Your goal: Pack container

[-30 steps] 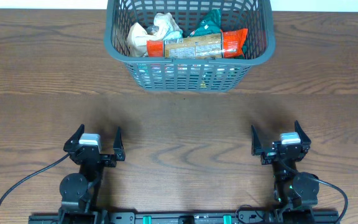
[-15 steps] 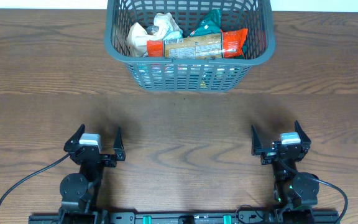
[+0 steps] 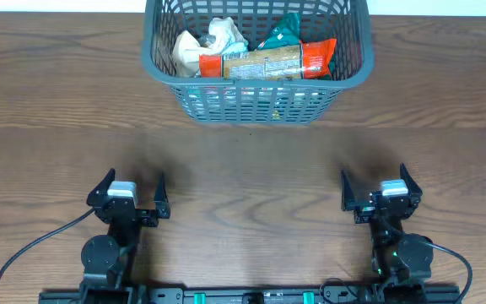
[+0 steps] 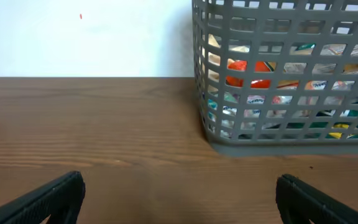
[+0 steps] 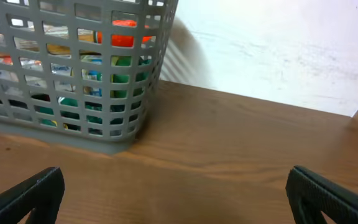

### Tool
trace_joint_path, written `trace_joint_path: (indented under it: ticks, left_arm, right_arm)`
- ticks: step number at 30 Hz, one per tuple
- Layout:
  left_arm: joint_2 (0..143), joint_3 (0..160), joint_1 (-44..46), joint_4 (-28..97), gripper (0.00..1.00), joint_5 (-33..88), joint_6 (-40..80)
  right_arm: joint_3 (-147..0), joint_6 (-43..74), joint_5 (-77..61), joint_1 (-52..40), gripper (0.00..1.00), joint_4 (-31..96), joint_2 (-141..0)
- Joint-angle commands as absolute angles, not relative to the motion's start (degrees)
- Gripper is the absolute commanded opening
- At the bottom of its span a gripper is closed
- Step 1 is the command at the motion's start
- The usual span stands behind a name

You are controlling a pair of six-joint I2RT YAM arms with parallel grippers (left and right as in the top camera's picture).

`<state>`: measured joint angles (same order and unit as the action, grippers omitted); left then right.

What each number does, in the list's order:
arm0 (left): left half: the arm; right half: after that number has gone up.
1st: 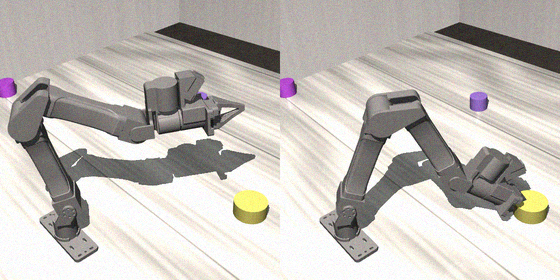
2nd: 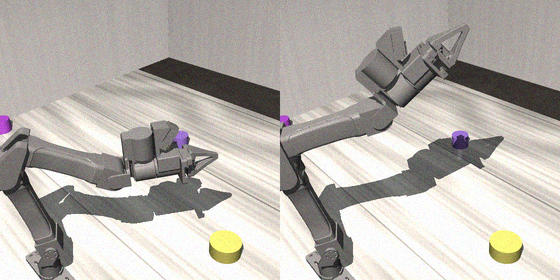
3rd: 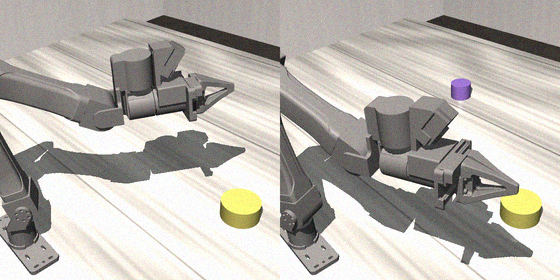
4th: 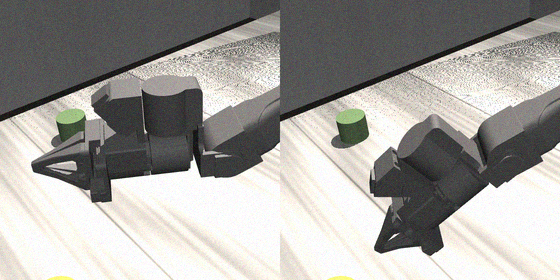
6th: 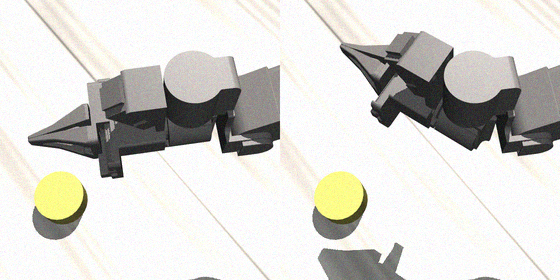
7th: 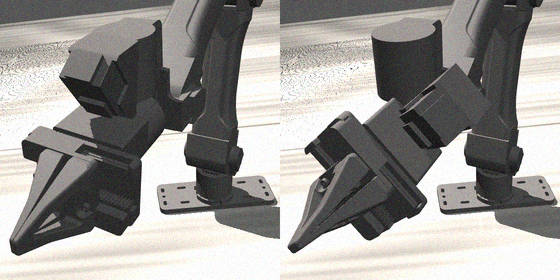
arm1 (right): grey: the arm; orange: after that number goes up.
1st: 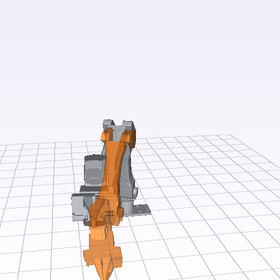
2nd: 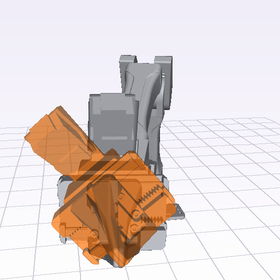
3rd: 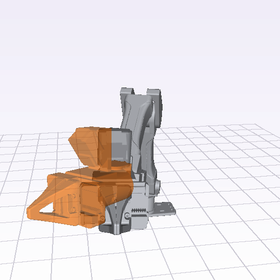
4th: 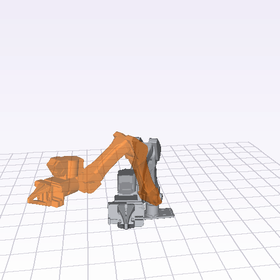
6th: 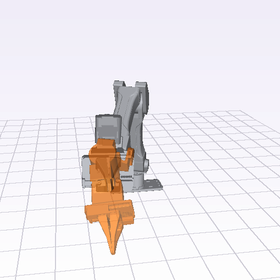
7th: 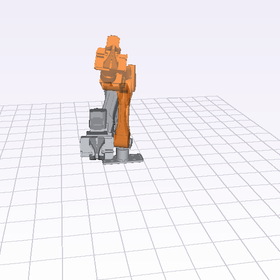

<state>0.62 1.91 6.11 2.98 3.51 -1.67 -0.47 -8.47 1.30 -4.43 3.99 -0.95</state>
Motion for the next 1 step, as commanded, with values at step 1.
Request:
trace_joint_path:
  ticks: [1]
  left_arm:
    - [0.23,0.25,6.35,3.75,0.99,3.88,-1.41]
  right_arm:
    - [-0.3,-9.32,1.26,-4.8,0.99,4.14,-0.38]
